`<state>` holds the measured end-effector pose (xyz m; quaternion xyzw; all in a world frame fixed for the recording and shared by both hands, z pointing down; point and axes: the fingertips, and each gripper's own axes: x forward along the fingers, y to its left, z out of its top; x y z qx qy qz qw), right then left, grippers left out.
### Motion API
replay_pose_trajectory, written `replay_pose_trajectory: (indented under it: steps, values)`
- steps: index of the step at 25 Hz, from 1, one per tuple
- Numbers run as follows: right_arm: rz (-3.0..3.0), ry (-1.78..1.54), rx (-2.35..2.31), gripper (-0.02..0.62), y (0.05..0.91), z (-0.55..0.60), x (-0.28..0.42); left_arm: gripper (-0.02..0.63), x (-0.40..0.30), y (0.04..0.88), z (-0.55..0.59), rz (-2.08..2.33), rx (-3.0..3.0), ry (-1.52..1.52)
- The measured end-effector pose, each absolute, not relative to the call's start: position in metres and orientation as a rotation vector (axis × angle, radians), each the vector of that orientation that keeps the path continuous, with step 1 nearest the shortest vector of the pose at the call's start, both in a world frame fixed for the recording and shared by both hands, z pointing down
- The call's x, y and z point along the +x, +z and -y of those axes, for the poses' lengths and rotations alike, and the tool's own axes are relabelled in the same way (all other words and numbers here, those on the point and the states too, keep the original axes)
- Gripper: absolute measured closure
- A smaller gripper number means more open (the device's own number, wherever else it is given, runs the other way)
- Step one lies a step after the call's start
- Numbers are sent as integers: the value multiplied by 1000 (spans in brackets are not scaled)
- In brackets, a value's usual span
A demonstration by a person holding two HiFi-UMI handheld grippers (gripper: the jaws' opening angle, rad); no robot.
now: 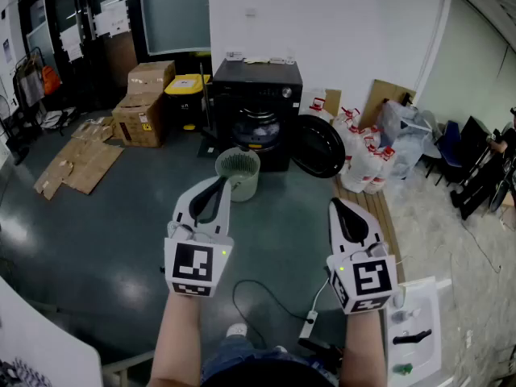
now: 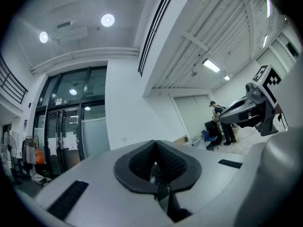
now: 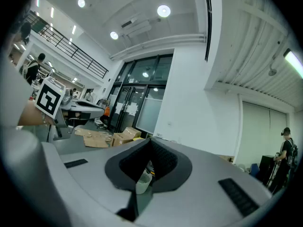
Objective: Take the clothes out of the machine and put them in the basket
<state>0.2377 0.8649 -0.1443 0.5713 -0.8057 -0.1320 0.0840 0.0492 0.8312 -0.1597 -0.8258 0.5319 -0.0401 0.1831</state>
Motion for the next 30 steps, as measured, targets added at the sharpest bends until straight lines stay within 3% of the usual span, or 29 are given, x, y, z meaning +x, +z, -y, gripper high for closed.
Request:
replay_pose_trajectory:
  steps: [10,11,12,13,14,15,16,17,30]
  values:
    - [2448,-391,1732,594,-154,-865,252,601,62,-161,-833,-1492,-2365,-92]
    - [2470,-365,1725,594,-153,-865,254,594,65,-158,-833,-1500,-2387,-93]
    - [2508,-326,1710,592,-151,-865,256,540,67,-155,-832,-1510,-2409,-100]
    - [2565,-274,1691,485,-150,-864,256,399,69,-152,-831,-1523,-2430,-106]
    - [2630,-217,1686,295,-151,-863,258,247,71,-149,-830,-1547,-2445,-100]
    - [2683,-171,1703,123,-152,-863,261,134,71,-148,-830,-1584,-2449,-73]
    - [2702,-144,1733,46,-152,-863,267,85,70,-149,-830,-1629,-2442,-32]
    - [2683,-137,1756,20,-148,-863,273,45,68,-150,-832,-1675,-2424,11]
    - [2594,-252,1645,25,-117,-853,277,38,73,-119,-832,-1707,-2322,-103]
